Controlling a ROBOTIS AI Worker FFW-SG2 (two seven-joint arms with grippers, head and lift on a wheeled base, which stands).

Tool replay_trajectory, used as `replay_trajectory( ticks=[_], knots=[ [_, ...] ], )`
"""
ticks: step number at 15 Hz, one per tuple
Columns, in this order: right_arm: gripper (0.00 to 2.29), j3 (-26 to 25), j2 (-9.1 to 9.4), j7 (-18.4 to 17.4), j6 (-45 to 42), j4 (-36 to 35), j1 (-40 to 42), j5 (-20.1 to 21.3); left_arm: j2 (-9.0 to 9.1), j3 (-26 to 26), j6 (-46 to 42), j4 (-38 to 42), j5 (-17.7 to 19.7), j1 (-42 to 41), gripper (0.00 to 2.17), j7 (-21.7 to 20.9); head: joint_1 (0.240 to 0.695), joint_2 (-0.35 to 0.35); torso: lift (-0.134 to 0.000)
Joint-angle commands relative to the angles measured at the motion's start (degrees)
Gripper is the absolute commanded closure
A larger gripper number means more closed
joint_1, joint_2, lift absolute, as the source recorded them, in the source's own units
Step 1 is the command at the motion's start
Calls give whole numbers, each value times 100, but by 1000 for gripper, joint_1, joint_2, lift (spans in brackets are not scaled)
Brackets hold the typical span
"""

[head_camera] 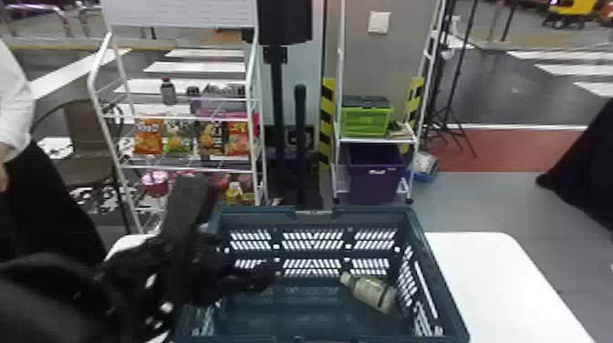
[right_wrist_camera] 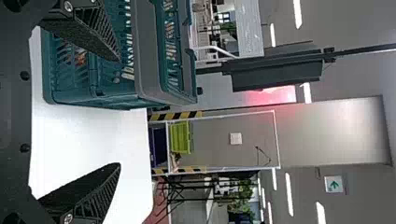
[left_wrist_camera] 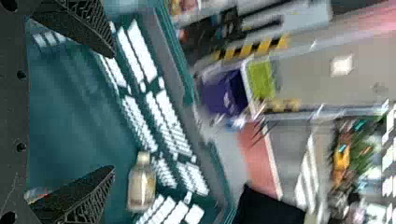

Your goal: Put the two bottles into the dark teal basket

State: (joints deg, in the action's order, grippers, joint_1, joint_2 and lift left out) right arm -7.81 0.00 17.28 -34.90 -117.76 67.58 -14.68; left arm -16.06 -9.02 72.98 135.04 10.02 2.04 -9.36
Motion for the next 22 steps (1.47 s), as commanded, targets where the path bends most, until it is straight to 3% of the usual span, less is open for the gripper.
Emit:
replay_trajectory(
  ticks=[1, 4, 5, 6, 9, 11, 13, 16, 22],
  knots=[
    [80, -10, 5, 4, 498, -459, 27, 9, -117, 744, -868, 901, 290, -1408, 22, 443, 499, 0, 0],
    [80, -10, 5, 4, 1324, -837, -43, 0, -55, 1148, -4612, 910, 176, -3473, 70, 1041, 499, 0, 0],
    [80, -10, 5, 12, 1483, -925, -61, 0, 94, 1148, -5825, 796, -9, -4115, 73, 1147, 499, 0, 0],
    [80, -10, 5, 39, 1623, -1012, -78, 0, 287, 1148, -6792, 664, -229, -4625, 76, 1164, 499, 0, 0],
    [80, -10, 5, 92, 1852, -1091, -158, -8, 1131, 1008, -9305, -180, -888, -5750, 76, 971, 499, 0, 0],
    [80, -28, 5, 285, 1799, -1091, -184, -8, 1281, 700, -9692, -663, -1231, -6022, 76, 1155, 499, 0, 0],
    [76, -63, 5, 417, 1764, -1074, -201, 9, 1263, 366, -10378, -1182, -1494, -6136, 76, 1604, 499, 0, 0],
    [76, -72, 5, 496, 1729, -1074, -184, 247, 1219, -82, -10466, -1604, -1679, -6128, 76, 2096, 499, 0, 0],
    [76, -107, 5, 575, 1623, -977, -175, 317, 1219, -223, -10219, -1744, -1890, -6005, 73, 2289, 499, 0, 0]
  ],
)
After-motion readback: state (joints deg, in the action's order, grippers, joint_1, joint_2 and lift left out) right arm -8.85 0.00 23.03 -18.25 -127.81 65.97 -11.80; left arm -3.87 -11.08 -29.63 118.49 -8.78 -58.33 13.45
